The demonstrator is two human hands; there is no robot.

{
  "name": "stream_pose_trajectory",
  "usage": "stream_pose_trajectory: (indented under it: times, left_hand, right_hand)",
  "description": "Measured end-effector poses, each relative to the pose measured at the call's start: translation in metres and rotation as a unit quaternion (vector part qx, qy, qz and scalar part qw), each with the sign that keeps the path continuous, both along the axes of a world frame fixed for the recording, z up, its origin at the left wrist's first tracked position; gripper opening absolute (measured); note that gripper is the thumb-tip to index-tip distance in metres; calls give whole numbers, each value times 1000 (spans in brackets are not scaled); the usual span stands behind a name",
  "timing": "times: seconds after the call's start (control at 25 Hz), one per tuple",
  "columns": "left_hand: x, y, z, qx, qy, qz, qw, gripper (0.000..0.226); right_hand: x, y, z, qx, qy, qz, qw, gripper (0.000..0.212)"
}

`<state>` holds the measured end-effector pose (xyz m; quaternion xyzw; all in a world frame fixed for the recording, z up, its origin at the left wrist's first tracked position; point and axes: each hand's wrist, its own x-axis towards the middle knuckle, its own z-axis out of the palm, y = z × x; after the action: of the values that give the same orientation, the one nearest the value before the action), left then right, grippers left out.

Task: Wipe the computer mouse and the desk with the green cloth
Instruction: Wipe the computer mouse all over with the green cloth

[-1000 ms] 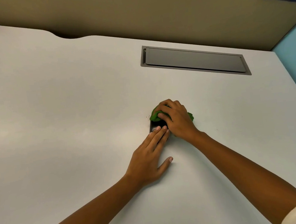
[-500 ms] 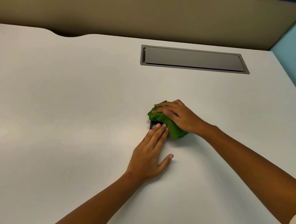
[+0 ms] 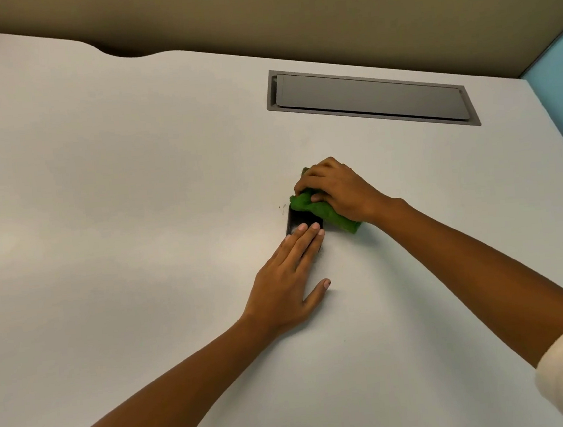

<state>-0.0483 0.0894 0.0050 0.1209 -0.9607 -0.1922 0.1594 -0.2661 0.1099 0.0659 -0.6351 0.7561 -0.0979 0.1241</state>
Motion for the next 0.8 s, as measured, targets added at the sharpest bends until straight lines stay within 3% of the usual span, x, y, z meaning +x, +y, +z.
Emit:
stream_pose_trajectory:
  times: [0.08,0.16,0.28,0.56,0.8]
  left_hand:
    - [-1,1,0,-2,2,7,1000,68]
    - [-1,2,-2,-5,7,15,1000,67]
    - [-2,2,-4,-8,6,11,1000,68]
    - [-2,1,-5,-17,-8,9,1000,68]
    - [-3,1,-7,-17,-1,11,1000,67]
  right_hand:
    - [7,6,6,-7,63,74,995,29]
    - [13,13,3,-18,42,114,992,30]
    - [15,14,-5,-30,-78,35,996,31]
    - [2,-1,-11,-56,-49,-44,996,22]
    - [11,13,-5,-63,-88,2,994,20]
